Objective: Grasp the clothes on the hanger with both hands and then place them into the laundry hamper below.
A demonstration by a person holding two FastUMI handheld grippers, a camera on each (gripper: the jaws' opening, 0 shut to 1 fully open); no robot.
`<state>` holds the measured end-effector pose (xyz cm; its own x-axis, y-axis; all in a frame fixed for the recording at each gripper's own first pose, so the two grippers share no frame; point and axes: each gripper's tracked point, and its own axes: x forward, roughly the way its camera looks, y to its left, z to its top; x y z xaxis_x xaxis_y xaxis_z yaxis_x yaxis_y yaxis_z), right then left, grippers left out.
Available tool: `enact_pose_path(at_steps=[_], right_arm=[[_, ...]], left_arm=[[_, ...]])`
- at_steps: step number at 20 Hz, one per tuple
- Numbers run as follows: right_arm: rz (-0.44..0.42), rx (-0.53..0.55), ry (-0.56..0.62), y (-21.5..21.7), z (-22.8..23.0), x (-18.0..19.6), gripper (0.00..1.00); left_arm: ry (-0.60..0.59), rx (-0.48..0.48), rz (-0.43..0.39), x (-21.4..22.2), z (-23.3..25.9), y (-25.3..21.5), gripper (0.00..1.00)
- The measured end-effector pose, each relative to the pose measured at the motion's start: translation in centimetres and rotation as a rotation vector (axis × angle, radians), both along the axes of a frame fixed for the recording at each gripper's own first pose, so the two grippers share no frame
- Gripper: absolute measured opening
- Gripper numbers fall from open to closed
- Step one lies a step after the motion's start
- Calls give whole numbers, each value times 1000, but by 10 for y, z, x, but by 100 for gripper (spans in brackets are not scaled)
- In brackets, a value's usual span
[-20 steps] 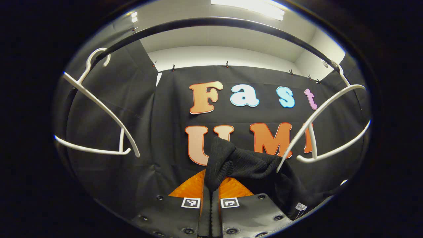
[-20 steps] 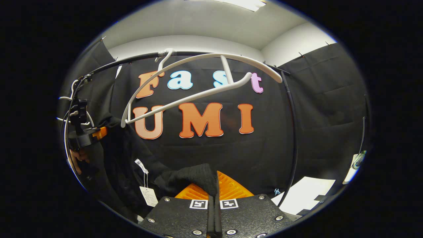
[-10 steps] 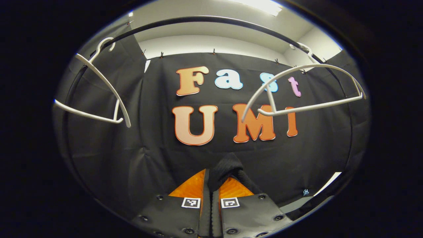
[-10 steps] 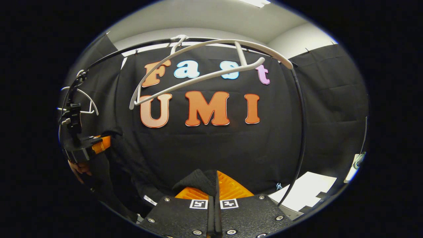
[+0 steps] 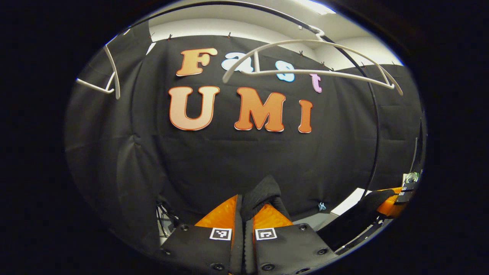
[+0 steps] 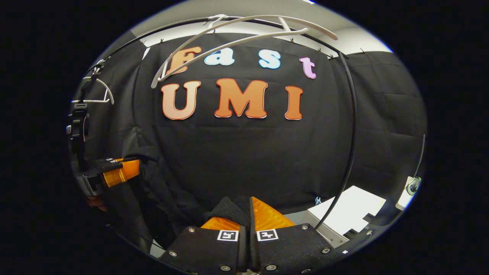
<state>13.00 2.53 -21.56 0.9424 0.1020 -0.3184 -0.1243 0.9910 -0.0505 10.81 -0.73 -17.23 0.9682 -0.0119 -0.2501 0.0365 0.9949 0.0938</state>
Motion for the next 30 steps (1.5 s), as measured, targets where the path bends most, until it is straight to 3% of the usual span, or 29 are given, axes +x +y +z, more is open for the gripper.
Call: enact_pose_path(at_steps=[11,12,13,14,17,18,19,21,23,25,30], right_arm=[[57,1,292,18,-124,-42,7],[67,-4,314,21,-129,-47,21],[71,-8,317,21,-129,-51,23],[76,-14,319,21,-134,-50,46],[83,11,329,25,-132,-56,66],[79,34,321,28,-128,-55,75],[71,45,312,28,-123,-52,79],[61,45,305,25,-120,-47,82],[56,41,303,22,-119,-49,83],[50,38,308,17,-121,-51,83],[23,55,287,9,-106,-53,83]], left_arm=[[288,1,27,-42,-120,2,11],[308,3,30,-46,-125,3,13],[325,7,33,-50,-128,6,20],[335,14,39,-52,-131,10,27],[398,41,31,-61,-151,13,53],[415,45,38,-63,-156,15,54],[442,47,35,-71,-165,13,66],[471,49,43,-77,-175,17,100],[508,14,28,-88,-188,10,100],[527,-48,-64,-96,-189,-14,100],[423,-62,-33,-68,-144,-3,97]])
